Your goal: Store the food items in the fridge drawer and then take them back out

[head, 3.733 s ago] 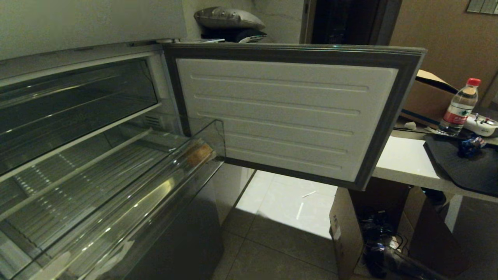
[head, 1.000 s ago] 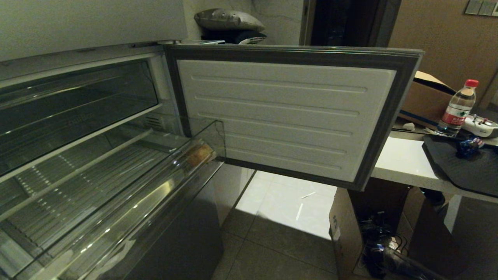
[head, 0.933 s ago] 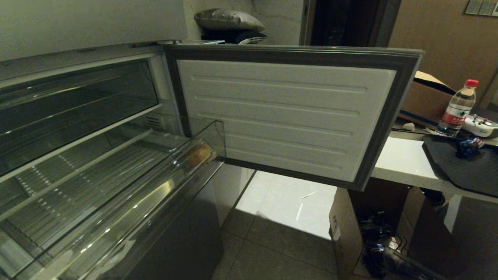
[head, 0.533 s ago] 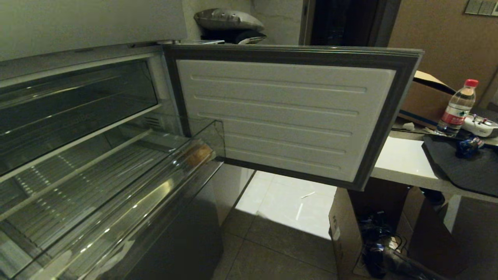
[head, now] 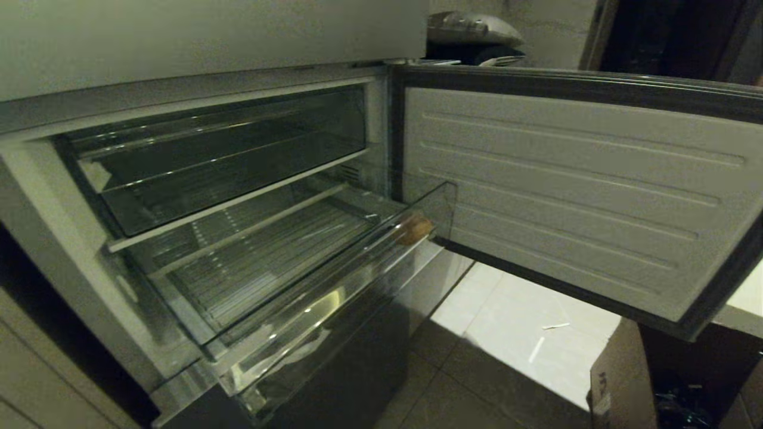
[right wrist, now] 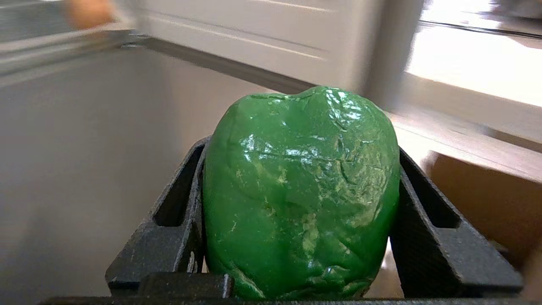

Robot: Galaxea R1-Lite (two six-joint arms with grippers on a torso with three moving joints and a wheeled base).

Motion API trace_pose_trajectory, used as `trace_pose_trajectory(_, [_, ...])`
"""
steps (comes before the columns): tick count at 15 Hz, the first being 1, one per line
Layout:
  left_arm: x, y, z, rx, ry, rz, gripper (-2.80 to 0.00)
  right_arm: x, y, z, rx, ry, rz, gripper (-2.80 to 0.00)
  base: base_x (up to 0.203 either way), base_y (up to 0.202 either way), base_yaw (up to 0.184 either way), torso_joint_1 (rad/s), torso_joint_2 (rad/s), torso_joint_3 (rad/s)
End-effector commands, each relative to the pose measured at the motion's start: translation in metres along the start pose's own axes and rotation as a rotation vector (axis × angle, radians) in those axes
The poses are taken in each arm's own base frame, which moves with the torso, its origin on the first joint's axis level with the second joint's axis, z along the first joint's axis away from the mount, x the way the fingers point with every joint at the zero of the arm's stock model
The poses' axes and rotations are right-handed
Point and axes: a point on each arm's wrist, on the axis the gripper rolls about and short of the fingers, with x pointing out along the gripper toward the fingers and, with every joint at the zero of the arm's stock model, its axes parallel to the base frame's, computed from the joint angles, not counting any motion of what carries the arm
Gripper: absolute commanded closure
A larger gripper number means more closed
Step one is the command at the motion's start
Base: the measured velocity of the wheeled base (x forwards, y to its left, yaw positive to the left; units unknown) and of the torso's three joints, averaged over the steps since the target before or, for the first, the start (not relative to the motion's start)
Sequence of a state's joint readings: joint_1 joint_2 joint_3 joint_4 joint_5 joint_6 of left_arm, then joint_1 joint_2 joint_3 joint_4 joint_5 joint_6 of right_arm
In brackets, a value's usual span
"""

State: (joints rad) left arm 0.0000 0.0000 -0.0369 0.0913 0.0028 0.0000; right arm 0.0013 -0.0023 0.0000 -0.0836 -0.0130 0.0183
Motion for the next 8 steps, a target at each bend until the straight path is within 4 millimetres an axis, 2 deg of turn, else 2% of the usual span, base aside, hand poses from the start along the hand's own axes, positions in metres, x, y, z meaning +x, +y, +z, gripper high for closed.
trace_pose_trajectory(1, [0.0000,0.0000,-0.0001,0.000,0.001,0.000,0.00,0.0018,-0.0001,-0.0087,-0.002,0.031,0.000,0.00,0.001,-0.011,0.178,0.004,0.00,0.002])
trace_pose_trajectory(8, [0.0000,0.0000,-0.0001,0.000,0.001,0.000,0.00,0.0018,-0.0002,-0.0086,0.003,0.031,-0.001,0.00,0.002,-0.009,0.175,0.004,0.00,0.003])
